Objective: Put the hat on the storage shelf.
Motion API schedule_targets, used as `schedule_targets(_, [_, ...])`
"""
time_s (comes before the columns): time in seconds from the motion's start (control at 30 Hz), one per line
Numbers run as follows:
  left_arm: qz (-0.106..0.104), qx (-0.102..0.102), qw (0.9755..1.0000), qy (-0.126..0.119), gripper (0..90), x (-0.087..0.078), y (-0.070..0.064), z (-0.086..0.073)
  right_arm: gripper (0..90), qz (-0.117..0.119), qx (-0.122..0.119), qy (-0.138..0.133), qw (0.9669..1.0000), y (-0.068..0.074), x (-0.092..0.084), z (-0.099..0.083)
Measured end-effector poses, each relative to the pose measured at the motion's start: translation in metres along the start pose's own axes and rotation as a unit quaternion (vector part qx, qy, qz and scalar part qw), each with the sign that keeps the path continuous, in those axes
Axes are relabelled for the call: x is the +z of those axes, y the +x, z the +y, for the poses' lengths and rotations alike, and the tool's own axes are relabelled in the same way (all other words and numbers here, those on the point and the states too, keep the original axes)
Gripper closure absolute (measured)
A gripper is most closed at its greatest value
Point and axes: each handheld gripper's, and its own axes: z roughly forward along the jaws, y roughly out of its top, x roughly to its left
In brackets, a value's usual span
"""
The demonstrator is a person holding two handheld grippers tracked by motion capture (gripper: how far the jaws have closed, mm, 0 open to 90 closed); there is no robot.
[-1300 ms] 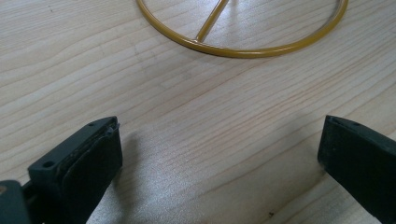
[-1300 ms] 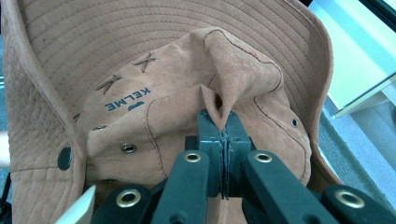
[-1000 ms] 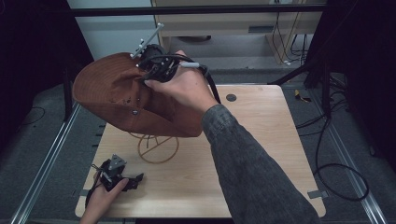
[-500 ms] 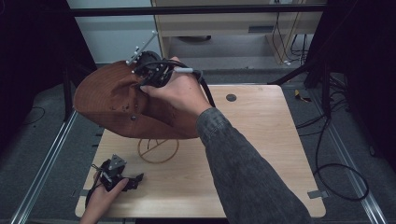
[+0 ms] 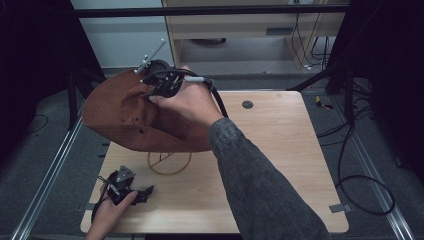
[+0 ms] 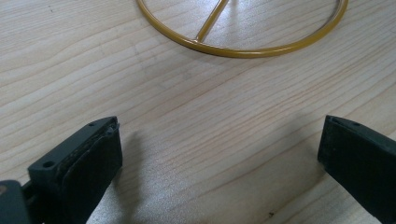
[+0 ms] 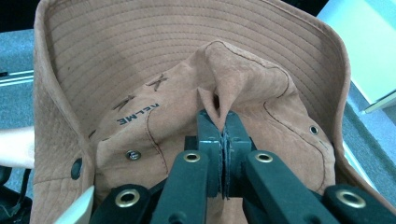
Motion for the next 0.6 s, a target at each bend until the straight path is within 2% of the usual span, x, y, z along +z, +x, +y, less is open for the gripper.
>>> schedule_targets(0.6, [0.000, 0.000, 1.0000, 0.000, 0.0, 0.000, 0.000, 0.000, 88.3, 0.004, 0.009, 0.005, 0.9999, -0.003, 0.011, -0.003])
